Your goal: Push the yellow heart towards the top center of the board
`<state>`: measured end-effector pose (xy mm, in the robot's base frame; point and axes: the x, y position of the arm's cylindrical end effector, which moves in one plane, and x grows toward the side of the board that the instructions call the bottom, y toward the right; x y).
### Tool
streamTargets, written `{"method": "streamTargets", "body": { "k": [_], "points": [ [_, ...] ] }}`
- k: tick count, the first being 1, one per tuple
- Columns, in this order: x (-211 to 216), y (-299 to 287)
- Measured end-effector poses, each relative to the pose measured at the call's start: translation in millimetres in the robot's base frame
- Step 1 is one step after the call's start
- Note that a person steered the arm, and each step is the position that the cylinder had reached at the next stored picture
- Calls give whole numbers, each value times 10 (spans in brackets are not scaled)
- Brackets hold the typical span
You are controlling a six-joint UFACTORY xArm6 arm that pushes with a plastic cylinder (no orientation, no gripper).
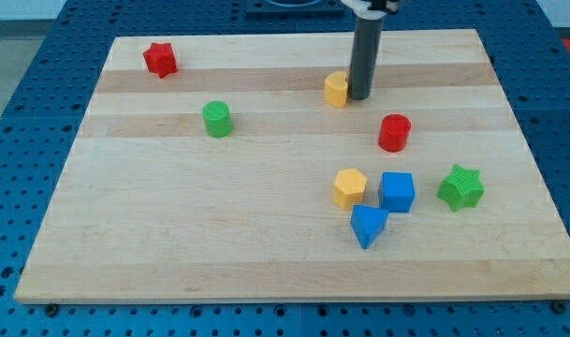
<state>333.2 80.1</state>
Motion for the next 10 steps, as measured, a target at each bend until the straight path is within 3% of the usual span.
{"method": "streamTargets", "body": {
  "k": [2,4,5,6,7,10],
  "points": [
    [0,-397],
    [80,-362],
    [661,-309],
    [719,-469],
    [714,-585],
    [-24,-780]
  ]
}}
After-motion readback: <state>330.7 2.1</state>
